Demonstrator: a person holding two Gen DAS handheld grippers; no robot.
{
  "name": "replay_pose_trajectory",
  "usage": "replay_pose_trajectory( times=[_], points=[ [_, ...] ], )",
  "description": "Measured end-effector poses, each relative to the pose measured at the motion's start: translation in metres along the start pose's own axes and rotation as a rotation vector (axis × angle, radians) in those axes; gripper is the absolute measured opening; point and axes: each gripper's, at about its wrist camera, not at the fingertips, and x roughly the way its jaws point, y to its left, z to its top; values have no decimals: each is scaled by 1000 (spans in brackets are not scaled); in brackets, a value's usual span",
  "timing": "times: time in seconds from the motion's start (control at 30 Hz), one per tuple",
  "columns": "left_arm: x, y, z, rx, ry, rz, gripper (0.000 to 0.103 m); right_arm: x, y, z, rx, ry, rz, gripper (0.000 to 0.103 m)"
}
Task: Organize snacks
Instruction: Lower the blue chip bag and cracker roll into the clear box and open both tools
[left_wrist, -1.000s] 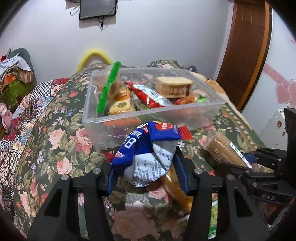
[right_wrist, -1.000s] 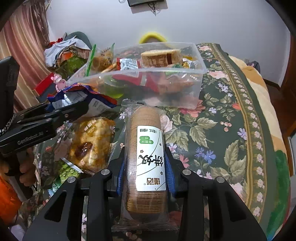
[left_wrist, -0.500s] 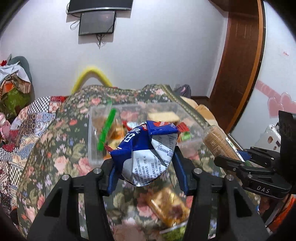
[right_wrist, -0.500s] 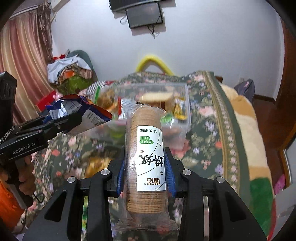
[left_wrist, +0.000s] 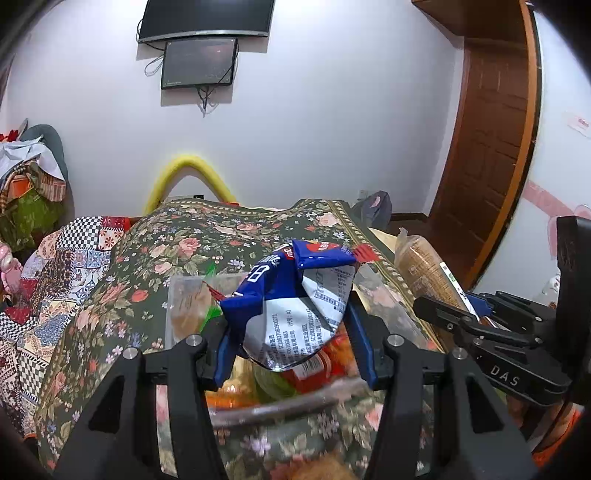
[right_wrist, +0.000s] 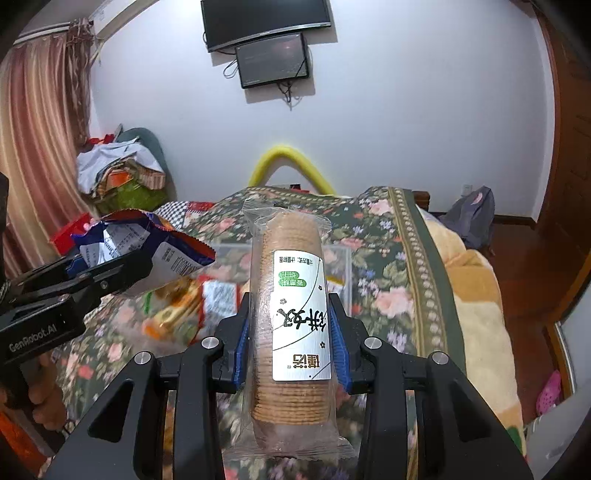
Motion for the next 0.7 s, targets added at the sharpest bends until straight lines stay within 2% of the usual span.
replay_pose_trajectory(
  times=[0.33,0.5,0.7],
  points=[
    [66,15,18,-52,83,39,53,44,-7,7,14,63,-36,34],
    [89,13,16,-31,110,69,53,55,-9,6,23,80,-45,34],
    [102,19,5,-59,145,77,54,58,-11,7,37,94,-47,34]
  ],
)
